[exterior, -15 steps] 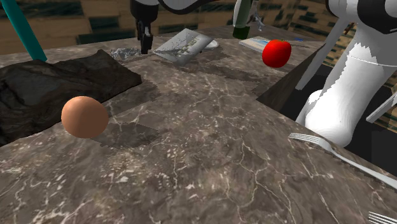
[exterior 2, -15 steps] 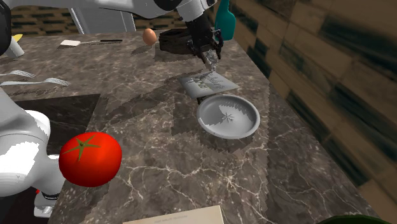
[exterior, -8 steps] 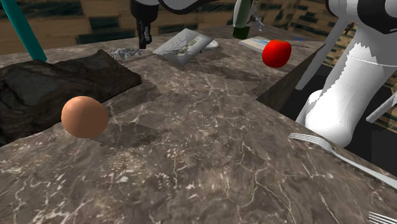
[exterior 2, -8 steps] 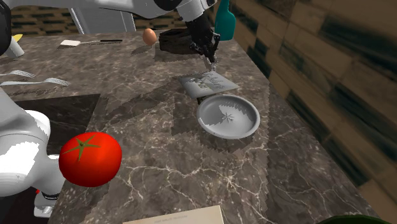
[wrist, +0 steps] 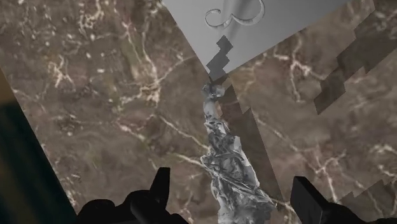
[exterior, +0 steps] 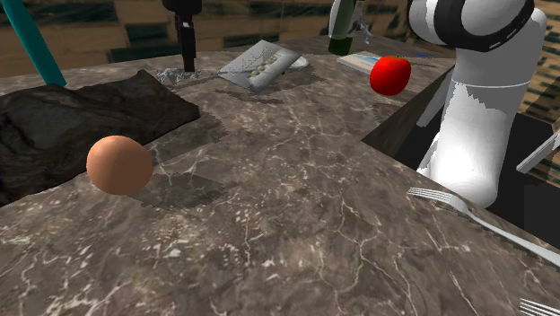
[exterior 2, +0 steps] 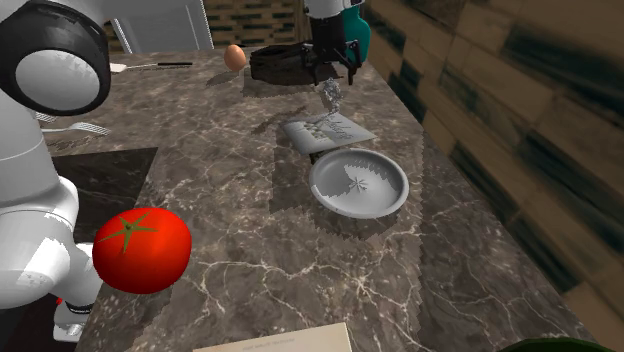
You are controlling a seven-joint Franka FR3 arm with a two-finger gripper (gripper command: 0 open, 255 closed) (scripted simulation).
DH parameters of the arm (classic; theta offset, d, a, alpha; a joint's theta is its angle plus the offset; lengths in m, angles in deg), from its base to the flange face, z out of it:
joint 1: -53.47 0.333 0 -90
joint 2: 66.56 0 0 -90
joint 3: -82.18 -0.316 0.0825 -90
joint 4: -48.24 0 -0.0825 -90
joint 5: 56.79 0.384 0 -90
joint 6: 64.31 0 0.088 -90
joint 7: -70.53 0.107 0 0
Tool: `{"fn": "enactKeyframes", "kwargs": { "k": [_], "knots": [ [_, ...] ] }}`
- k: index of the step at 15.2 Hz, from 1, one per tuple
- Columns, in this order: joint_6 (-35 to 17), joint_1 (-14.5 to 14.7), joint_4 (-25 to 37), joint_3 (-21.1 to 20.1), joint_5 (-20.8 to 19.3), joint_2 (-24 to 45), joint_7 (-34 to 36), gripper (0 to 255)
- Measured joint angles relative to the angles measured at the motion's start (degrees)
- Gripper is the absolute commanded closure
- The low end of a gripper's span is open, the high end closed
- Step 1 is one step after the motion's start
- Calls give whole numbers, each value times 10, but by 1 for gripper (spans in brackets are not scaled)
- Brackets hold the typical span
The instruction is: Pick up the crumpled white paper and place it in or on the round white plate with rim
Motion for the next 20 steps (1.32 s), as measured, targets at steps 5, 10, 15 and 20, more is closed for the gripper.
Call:
{"fn": "enactKeyframes", "kwargs": {
  "k": [5,10,15,20],
  "knots": [
    [-18,-4,-20,0,8,9,0,0],
    [-29,-5,-30,0,8,10,1,0],
    [-29,-5,-30,0,8,10,1,255],
    [-29,-5,-30,0,8,10,1,255]
  ]
}}
